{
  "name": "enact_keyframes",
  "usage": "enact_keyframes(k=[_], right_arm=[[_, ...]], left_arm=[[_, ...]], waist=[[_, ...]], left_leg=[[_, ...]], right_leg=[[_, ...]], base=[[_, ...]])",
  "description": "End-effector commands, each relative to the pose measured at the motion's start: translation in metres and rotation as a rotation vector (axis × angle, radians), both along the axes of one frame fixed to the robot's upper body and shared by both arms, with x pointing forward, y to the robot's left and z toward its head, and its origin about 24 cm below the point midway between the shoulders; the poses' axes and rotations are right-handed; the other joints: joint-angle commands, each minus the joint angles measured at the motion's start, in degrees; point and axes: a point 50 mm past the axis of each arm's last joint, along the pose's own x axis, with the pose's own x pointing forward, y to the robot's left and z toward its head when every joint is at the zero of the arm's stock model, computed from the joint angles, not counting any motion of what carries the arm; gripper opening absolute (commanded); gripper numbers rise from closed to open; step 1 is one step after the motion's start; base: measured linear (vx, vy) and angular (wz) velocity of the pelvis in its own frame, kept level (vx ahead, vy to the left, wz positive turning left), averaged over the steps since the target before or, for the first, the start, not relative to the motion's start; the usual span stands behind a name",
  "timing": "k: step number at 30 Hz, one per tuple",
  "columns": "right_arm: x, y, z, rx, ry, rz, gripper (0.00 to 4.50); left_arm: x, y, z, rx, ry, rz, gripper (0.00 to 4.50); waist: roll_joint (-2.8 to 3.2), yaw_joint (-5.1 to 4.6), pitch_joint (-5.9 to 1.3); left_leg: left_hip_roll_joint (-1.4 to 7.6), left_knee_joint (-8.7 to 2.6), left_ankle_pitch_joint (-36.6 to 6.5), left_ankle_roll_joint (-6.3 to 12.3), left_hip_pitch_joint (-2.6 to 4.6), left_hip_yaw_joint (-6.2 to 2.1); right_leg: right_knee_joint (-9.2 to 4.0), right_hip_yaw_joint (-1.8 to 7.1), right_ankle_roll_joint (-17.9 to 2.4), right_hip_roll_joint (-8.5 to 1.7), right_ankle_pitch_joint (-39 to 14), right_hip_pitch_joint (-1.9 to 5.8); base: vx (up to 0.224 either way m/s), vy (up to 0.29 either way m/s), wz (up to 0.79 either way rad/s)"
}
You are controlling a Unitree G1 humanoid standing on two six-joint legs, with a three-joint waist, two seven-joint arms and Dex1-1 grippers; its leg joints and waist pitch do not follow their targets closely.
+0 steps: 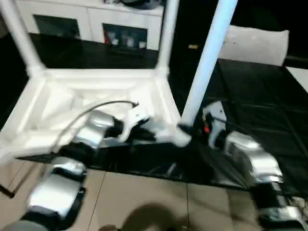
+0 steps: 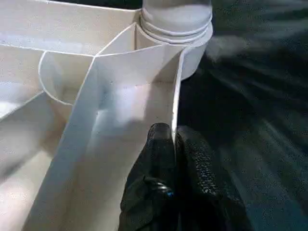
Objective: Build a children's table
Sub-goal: Rotate leg to tighten
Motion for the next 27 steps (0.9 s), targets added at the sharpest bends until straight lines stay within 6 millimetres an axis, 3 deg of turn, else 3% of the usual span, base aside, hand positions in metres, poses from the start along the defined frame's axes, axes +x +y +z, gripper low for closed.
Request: enact_keyframes(k=[1, 3, 6, 7, 10, 17, 18, 21, 22, 27], right_arm=[[-0.012, 0.068, -0.006, 0.071, 0.065, 0.194, 1.95], [-0.007, 0.083, -0.001, 0.094, 0.060, 0.111, 1.95], [-0.006, 0.090, 0.006, 0.119, 0.017, 0.116, 1.95], [-0.007, 0.091, 0.008, 0.120, 0.006, 0.117, 2.30], [-0.007, 0.082, 0.006, 0.113, -0.002, 0.114, 2.65], [-0.008, 0.057, 0.011, 0.105, -0.066, 0.145, 3.35], [-0.008, 0.053, 0.011, 0.094, -0.071, 0.159, 3.50], [-0.011, 0.028, 0.011, 0.038, -0.093, 0.224, 3.66], [-0.012, 0.025, 0.011, 0.033, -0.096, 0.234, 3.91], [-0.018, 0.004, 0.014, -0.018, -0.112, 0.328, 4.01]], left_arm=[[0.009, -0.041, 0.017, -0.113, -0.079, 0.083, 0.00], [0.014, -0.048, 0.021, -0.117, -0.107, 0.173, 0.00], [0.014, -0.051, 0.022, -0.114, -0.115, 0.183, 0.00], [0.014, -0.052, 0.023, -0.115, -0.116, 0.183, 0.00], [0.009, -0.046, 0.020, -0.096, -0.111, 0.118, 0.00], [0.004, -0.028, 0.015, -0.052, -0.106, 0.047, 0.00], [0.003, -0.025, 0.014, -0.047, -0.095, 0.038, 0.00], [-0.002, -0.011, 0.011, -0.011, -0.073, -0.041, 0.00], [-0.003, -0.009, 0.010, -0.006, -0.070, -0.049, 0.00], [-0.009, 0.002, 0.011, 0.015, -0.052, -0.173, 0.00]], waist=[[0.01, -0.24, -2.84], [0.12, -0.29, -3.01], [0.18, -0.13, -3.11], [0.17, -0.12, -3.18], [0.16, 0.17, -3.61], [0.25, 0.43, -4.07], [-0.01, 0.31, -4.15], [0.06, 0.38, -3.99], [0.06, 0.29, -3.91], [0.16, 0.40, -3.83]], left_leg=[[1.58, -4.21, -18.6, 0.03, 0.39, -1.03], [1.52, -4.18, -18.5, 0.11, 0.62, -0.95], [1.56, -4.24, -17.4, 0.84, 0.51, -0.81], [1.61, -4.27, -17.1, 0.94, 0.46, -0.80], [1.64, -4.07, -12.9, 1.90, 0.19, -0.48], [1.67, -3.71, -7.4, 3.92, -0.12, -0.23], [1.70, -3.63, -6.9, 4.47, -0.11, -0.15], [1.67, -3.63, -7.7, 4.97, -0.17, -0.14], [1.67, -3.62, -8.3, 5.04, -0.23, -0.11], [1.79, -3.64, -10.9, 3.76, -0.04, -0.17]], right_leg=[[-5.54, 2.41, -5.7, -3.72, -30.8, 1.73], [-5.59, 2.56, -6.0, -3.75, -29.8, 1.55], [-5.41, 2.77, -6.4, -3.74, -26.7, 1.76], [-5.25, 2.82, -6.6, -3.72, -25.7, 1.86], [-4.22, 3.14, -8.9, -3.65, -17.7, 2.31], [-2.96, 3.23, -11.8, -3.51, -7.7, 2.95], [-2.78, 3.23, -12.5, -3.44, -6.3, 3.03], [-2.93, 3.21, -12.7, -3.51, -7.4, 3.24], [-3.03, 3.23, -12.5, -3.51, -8.2, 3.19], [-3.65, 3.17, -11.3, -3.63, -13.7, 3.01]], base=[[0.000, 0.000, 0.00], [0.000, 0.000, 0.00], [0.000, 0.000, 0.00], [0.000, 0.000, 0.00], [0.000, 0.000, 0.00], [0.000, 0.000, 0.00], [0.000, 0.000, 0.00], [0.000, 0.000, 0.00], [0.000, 0.000, 0.00], [0.000, 0.000, 0.00]])
